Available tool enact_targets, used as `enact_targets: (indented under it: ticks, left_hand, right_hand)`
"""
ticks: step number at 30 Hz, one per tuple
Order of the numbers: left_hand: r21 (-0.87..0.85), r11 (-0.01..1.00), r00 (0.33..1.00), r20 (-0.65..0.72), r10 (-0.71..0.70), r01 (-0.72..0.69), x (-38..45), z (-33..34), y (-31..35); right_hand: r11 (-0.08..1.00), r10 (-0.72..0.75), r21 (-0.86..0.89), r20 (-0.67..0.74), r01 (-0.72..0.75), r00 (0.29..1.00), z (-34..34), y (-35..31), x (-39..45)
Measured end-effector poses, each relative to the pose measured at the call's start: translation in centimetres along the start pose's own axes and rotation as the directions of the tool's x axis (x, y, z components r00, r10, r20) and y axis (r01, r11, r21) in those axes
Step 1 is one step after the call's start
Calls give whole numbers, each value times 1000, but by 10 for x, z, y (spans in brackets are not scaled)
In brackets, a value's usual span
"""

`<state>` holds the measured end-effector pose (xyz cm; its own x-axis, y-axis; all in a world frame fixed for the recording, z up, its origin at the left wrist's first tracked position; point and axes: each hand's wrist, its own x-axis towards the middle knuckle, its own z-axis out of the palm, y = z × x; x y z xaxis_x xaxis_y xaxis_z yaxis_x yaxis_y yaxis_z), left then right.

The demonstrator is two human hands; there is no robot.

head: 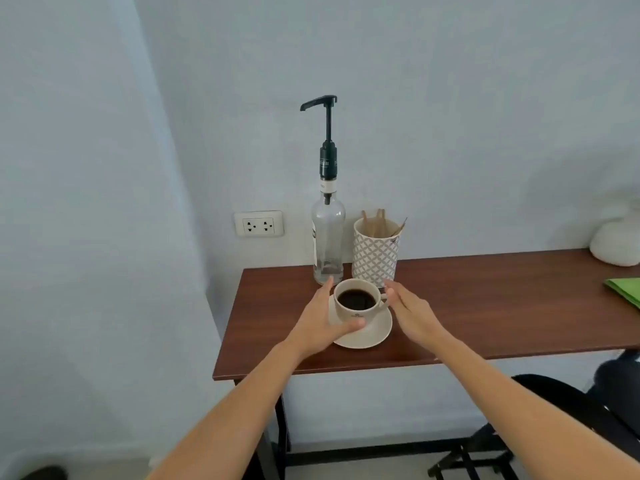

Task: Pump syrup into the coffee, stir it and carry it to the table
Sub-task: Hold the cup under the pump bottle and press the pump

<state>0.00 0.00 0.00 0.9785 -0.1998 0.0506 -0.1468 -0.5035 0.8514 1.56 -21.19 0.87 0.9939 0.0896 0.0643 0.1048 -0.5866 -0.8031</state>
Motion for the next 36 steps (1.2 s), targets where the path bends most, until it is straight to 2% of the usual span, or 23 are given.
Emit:
enact_targets:
  ticks: [2, 5, 7, 14, 18, 29, 34, 36]
  left_hand:
    - [-37, 999, 999, -47, 18, -20, 5, 8, 3]
    - [-60, 998, 994, -112, 15, -21, 11, 21, -3]
    - [-71, 997, 988, -155, 26, -37, 17, 29, -7]
    - [-40, 996, 943, -326, 61, -78, 28, 49, -11]
    - [-15, 995, 927, -365, 89, -101, 30, 43, -8]
    - [-13, 988, 897, -420, 137, -156, 52, -40, 42]
    - [-43, 982, 884, -444, 146, -183, 69, -93, 74]
    - [-42, 981, 875, -460, 149, -188, 76, -114, 87]
  right_hand:
    - [994, 6, 105, 7, -7, 1000, 3, 3, 6]
    - [956, 30, 287, 101, -58, 994, 11, 10, 17]
    - [937, 22, 341, 138, -68, 990, 11, 19, 26]
    - [954, -93, 299, 219, 23, 971, 4, 32, 40]
    - [947, -118, 318, 242, 36, 963, 0, 28, 45]
    - [906, -327, 342, 195, 248, 925, -33, -67, 70]
    - [891, -366, 298, 26, 342, 930, -42, -123, 97]
    - [870, -372, 330, -47, 366, 927, -48, -147, 116]
